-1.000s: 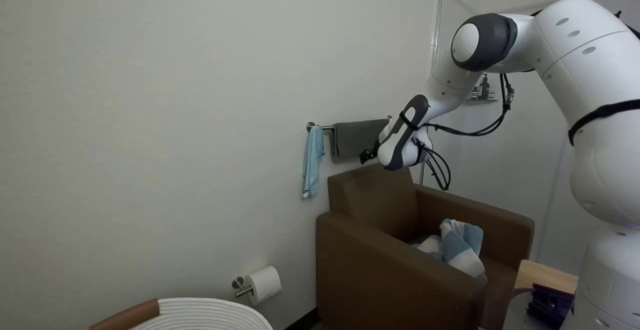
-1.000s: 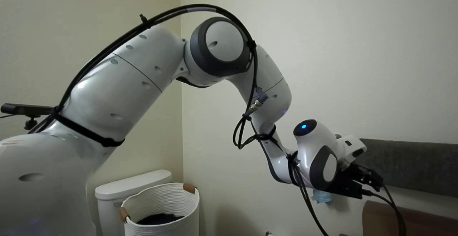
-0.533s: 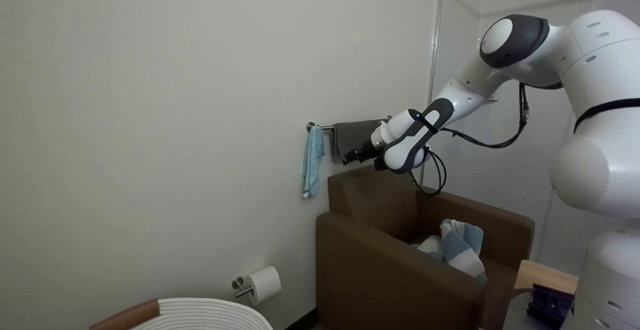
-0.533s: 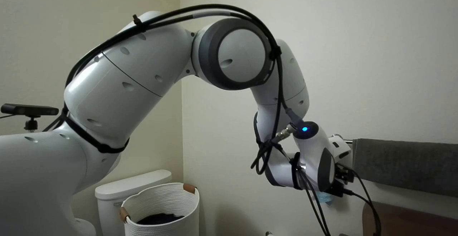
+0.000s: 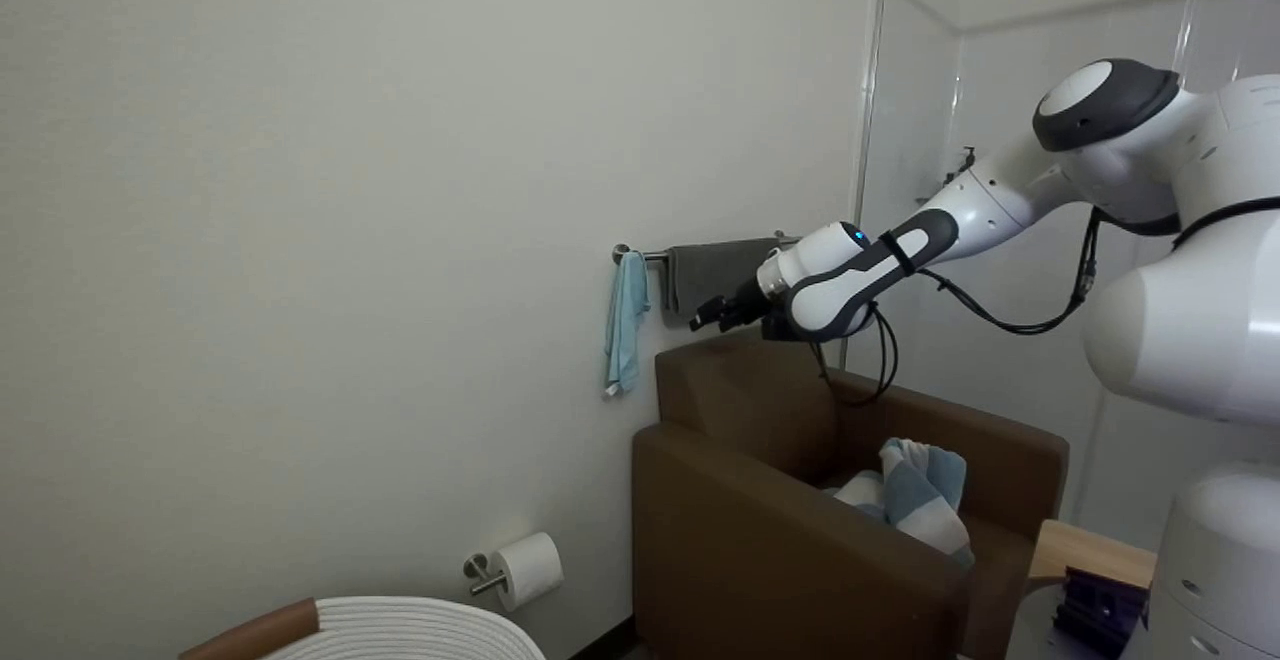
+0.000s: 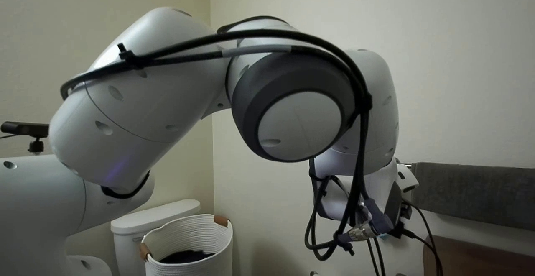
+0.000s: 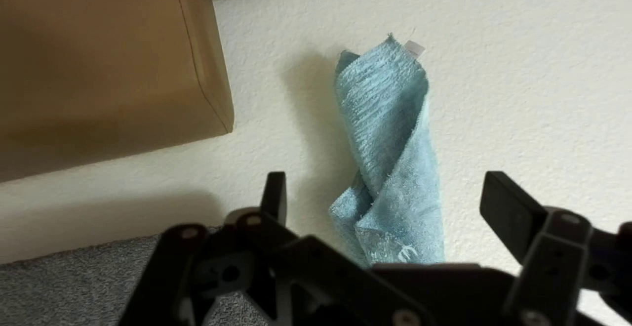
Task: Unhang the blue towel and put it in the laundry hamper
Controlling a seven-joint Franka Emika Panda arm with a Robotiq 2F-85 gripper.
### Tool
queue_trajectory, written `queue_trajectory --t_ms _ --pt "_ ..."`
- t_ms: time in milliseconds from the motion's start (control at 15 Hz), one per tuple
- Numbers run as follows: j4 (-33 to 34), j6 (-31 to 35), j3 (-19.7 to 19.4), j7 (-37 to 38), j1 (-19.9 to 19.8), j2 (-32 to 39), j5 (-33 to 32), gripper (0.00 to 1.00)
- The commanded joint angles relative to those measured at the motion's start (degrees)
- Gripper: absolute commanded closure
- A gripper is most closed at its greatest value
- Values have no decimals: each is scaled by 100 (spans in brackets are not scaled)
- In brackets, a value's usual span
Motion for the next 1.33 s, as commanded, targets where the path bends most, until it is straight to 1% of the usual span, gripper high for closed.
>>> queue_trajectory --t_ms 0,267,333,467,533,600,1267 --pt "3 0 8 -1 1 25 0 0" --pt "71 50 -103 -44 93 -7 -46 0" --pt "117 172 -250 -35 190 -75 -63 0" --pt "100 -2 -71 -172 50 73 -136 0" --pt "37 -155 77 -235 -69 131 -168 0" --pt "100 -1 -118 -20 108 40 -21 0" --pt "101 -9 -131 -19 118 42 -26 0"
